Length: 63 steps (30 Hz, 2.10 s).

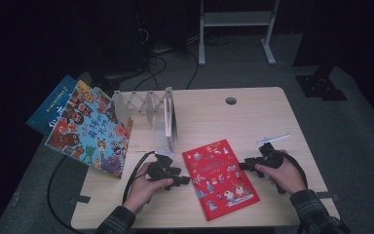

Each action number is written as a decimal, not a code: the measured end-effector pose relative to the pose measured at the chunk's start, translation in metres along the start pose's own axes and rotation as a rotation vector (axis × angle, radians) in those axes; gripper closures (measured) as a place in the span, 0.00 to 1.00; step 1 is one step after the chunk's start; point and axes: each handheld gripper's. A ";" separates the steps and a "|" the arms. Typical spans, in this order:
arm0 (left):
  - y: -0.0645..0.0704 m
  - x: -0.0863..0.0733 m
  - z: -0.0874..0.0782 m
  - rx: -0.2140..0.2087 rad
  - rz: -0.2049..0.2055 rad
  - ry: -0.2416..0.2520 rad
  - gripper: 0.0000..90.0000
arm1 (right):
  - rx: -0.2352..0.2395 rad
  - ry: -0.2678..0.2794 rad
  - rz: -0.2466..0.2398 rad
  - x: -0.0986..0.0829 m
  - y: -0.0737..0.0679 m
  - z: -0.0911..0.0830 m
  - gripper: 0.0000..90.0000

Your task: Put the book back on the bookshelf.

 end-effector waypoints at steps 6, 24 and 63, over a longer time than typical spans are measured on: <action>0.007 0.001 0.014 0.005 0.025 -0.037 0.40 | 0.032 -0.018 0.000 -0.001 -0.004 0.007 0.57; 0.000 0.003 0.013 0.018 0.029 -0.029 0.39 | 0.099 -0.103 -0.019 -0.005 -0.016 0.016 0.58; -0.007 0.001 0.008 0.019 0.001 -0.008 0.38 | 0.144 -0.194 0.360 0.008 -0.008 0.029 0.81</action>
Point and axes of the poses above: each handheld gripper's, and its own axes: z roughly forward along the jaws, x roughly out of its top, y roughly to its right, and after that the axes turned 10 degrees about -z, right-handed
